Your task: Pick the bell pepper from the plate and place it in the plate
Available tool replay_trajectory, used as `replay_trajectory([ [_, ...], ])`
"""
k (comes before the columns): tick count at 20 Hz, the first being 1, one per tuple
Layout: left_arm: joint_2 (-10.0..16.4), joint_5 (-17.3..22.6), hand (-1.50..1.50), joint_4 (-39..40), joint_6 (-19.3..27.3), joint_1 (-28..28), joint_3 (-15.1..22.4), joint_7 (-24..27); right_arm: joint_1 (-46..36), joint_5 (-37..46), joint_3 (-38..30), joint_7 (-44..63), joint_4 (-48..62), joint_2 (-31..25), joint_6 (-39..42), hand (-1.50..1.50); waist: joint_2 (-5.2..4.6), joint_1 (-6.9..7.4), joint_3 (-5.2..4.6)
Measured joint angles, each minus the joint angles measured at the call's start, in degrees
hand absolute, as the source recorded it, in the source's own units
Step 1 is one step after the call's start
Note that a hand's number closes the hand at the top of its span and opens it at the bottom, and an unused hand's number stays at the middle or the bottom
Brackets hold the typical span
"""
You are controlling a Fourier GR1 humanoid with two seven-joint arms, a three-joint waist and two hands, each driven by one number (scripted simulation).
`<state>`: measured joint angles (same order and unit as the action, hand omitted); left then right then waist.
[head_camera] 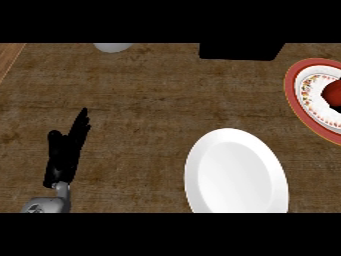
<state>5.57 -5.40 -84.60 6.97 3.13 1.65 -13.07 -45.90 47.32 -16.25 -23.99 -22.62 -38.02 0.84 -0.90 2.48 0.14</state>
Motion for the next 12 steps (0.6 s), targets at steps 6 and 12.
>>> replay_trajectory([
  [6,-0.45,-0.51,0.00,0.50,0.49,0.85,0.14,-0.11,-1.55,3.12,2.43,-2.88,7.73,-2.40,5.39,-1.50,-0.27,0.42,0.06],
  [12,-0.10,0.05,0.00,0.41,-0.09,0.27,-0.42,0.34,-2.51,0.19,-0.17,-13.23,10.59,-3.98,10.42,-1.50,-0.21,0.25,0.13],
])
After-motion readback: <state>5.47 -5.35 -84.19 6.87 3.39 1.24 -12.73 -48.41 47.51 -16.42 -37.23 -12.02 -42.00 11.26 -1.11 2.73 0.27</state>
